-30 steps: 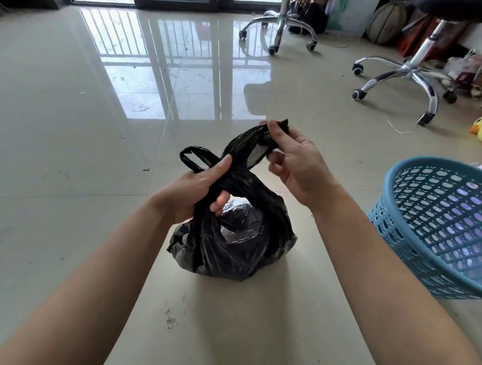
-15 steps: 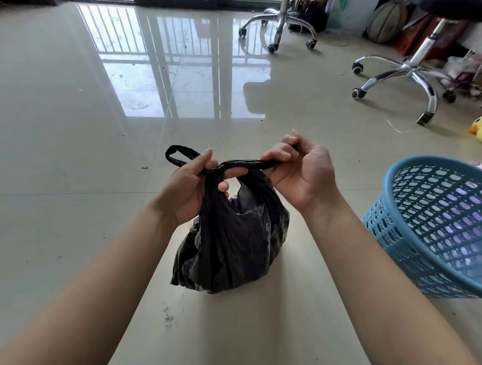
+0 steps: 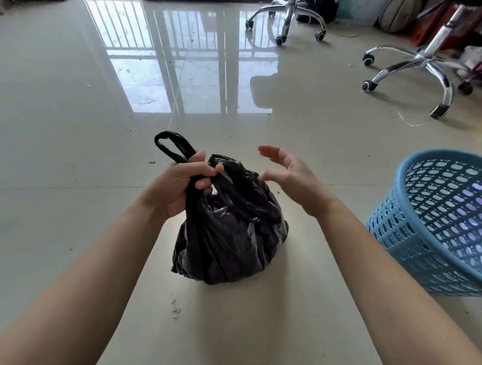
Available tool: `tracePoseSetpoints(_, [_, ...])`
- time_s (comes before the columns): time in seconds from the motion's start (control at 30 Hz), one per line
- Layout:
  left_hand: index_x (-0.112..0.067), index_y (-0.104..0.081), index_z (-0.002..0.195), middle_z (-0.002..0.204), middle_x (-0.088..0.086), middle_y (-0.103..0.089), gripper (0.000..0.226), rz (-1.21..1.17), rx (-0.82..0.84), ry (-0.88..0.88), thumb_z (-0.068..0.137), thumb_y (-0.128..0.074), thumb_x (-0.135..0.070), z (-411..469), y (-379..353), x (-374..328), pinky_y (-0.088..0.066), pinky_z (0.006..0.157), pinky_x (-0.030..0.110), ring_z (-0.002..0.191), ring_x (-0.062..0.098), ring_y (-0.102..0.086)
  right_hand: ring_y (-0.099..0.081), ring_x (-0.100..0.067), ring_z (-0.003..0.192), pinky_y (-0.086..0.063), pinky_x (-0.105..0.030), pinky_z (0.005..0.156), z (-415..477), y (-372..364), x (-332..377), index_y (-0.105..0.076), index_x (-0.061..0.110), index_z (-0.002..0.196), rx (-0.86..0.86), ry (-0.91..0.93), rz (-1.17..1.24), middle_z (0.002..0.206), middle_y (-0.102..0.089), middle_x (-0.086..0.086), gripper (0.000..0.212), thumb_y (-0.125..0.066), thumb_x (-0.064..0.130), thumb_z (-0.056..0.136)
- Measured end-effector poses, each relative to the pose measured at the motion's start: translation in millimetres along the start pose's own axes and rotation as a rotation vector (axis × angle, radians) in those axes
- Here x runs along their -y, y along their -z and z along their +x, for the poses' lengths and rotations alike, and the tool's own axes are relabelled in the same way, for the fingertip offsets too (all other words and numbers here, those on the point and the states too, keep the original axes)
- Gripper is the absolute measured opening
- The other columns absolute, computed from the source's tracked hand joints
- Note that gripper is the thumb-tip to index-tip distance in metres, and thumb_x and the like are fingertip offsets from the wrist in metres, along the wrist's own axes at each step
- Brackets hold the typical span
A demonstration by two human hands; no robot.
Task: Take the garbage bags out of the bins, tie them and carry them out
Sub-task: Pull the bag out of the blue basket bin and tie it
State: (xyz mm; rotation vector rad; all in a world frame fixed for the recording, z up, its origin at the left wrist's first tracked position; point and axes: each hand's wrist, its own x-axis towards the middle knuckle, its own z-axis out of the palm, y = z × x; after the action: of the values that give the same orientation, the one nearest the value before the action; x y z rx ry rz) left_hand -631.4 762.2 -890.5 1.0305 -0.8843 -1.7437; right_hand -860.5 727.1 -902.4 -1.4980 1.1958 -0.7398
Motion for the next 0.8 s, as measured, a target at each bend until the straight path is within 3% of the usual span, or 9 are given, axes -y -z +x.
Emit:
tracePoseSetpoints(0.07, [-0.022, -0.009, 0.075, 0.051, -0.004, -0.051, 0.048, 0.1, 0.038, 0.021, 0.091, -0.039, 0.011, -1.9, -6.8, -0.2, -0.028, 0.048, 0.02, 0.038, 0.006, -0.03, -0.048, -0.002, 0.129, -0.037, -0.008, 0.099, 3.4, -8.6, -3.9, -0.047, 0.025, 0.144, 0.184, -0.022, -0.039, 0.144, -0.05, 0.009, 0.076, -0.072, 0.021, 0.072])
tracePoseSetpoints(0.1, [-0.021, -0.008, 0.076, 0.046, -0.006, -0.045, 0.048, 0.14, 0.057, 0.028, 0.089, -0.04, 0.012, -2.1, -9.1, 0.2, -0.028, 0.048, 0.021, 0.038, 0.007, -0.029, -0.051, -0.006, 0.129, -0.041, -0.015, 0.104, 4.6, -13.5, -5.2, -0.045, 0.023, 0.147, 0.279, -0.047, -0.006, 0.146, -0.051, 0.005, 0.078, -0.071, 0.017, 0.073])
tracePoseSetpoints(0.2, [-0.02, -0.011, 0.072, 0.041, -0.005, -0.031, 0.047, 0.229, 0.079, 0.035, 0.084, -0.042, 0.014, -1.7, -12.8, -0.8, -0.028, 0.045, 0.023, 0.036, 0.009, -0.029, -0.066, -0.02, 0.108, -0.052, -0.038, 0.101, 3.5, -23.2, -10.3, -0.062, 0.013, 0.129, 0.456, -0.106, 0.117, 0.122, -0.068, -0.015, 0.045, -0.06, -0.001, 0.086])
tracePoseSetpoints(0.3, [-0.019, -0.024, 0.061, 0.042, -0.002, -0.043, 0.044, 0.507, -0.152, -0.031, 0.081, -0.045, 0.014, 5.0, -6.0, 0.4, -0.029, 0.046, 0.027, 0.039, 0.013, -0.04, -0.06, -0.014, 0.072, -0.052, -0.032, 0.072, 1.2, -24.7, -10.8, -0.071, 0.008, 0.091, 0.276, -0.068, -0.068, 0.078, -0.063, -0.001, 0.016, -0.056, 0.011, 0.088])
tracePoseSetpoints(0.4, [-0.019, -0.035, 0.055, 0.048, 0.0, -0.058, 0.04, 0.682, -0.395, -0.139, 0.077, -0.057, 0.006, 15.4, 0.8, 6.2, -0.039, 0.051, 0.028, 0.045, 0.019, -0.051, -0.04, -0.013, 0.059, -0.031, -0.028, 0.055, 1.8, -25.4, -3.2, -0.053, 0.016, 0.065, 0.136, -0.037, -0.179, 0.065, -0.042, 0.0, 0.027, -0.05, 0.012, 0.092])
tracePoseSetpoints(0.53, [-0.021, -0.043, 0.049, 0.056, -0.001, -0.059, 0.04, 0.477, -0.516, -0.245, 0.073, -0.06, 0.006, 22.9, 0.2, 10.9, -0.049, 0.064, 0.031, 0.065, 0.02, -0.065, -0.033, -0.019, 0.069, -0.027, -0.033, 0.058, 1.9, -26.7, -5.1, -0.045, 0.019, 0.065, 0.177, -0.03, -0.091, 0.074, -0.036, -0.006, 0.024, -0.047, 0.017, 0.089])
tracePoseSetpoints(0.67, [-0.015, -0.06, 0.051, 0.095, 0.016, -0.073, 0.03, 0.027, -0.452, -0.199, 0.067, -0.048, 0.006, 27.8, -7.4, 17.6, -0.056, 0.088, 0.05, 0.086, 0.031, -0.066, -0.039, -0.02, 0.073, -0.032, -0.033, 0.066, -0.1, -27.0, -13.6, -0.055, 0.016, 0.079, 0.232, -0.137, -0.042, 0.078, -0.043, -0.005, 0.01, -0.049, 0.023, 0.082])
tracePoseSetpoints(0.73, [-0.004, -0.072, 0.074, 0.095, 0.018, -0.069, 0.026, -0.099, -0.401, -0.144, 0.067, -0.047, 0.0, 26.8, -9.7, 18.1, -0.056, 0.088, 0.047, 0.084, 0.031, -0.064, -0.042, -0.02, 0.075, -0.033, -0.034, 0.07, -2.1, -28.1, -16.2, -0.056, 0.014, 0.08, 0.278, -0.185, -0.051, 0.08, -0.046, -0.005, 0.012, -0.052, 0.025, 0.081])
tracePoseSetpoints(0.8, [-0.002, -0.072, 0.074, 0.085, 0.013, -0.068, 0.032, -0.169, -0.348, -0.135, 0.073, -0.04, -0.004, 23.2, -13.6, 16.3, -0.055, 0.081, 0.038, 0.081, 0.028, -0.062, -0.048, -0.021, 0.078, -0.038, -0.039, 0.076, -3.2, -27.5, -19.5, -0.057, 0.007, 0.081, 0.323, -0.208, -0.068, 0.082, -0.053, -0.005, 0.028, -0.055, 0.034, 0.076])
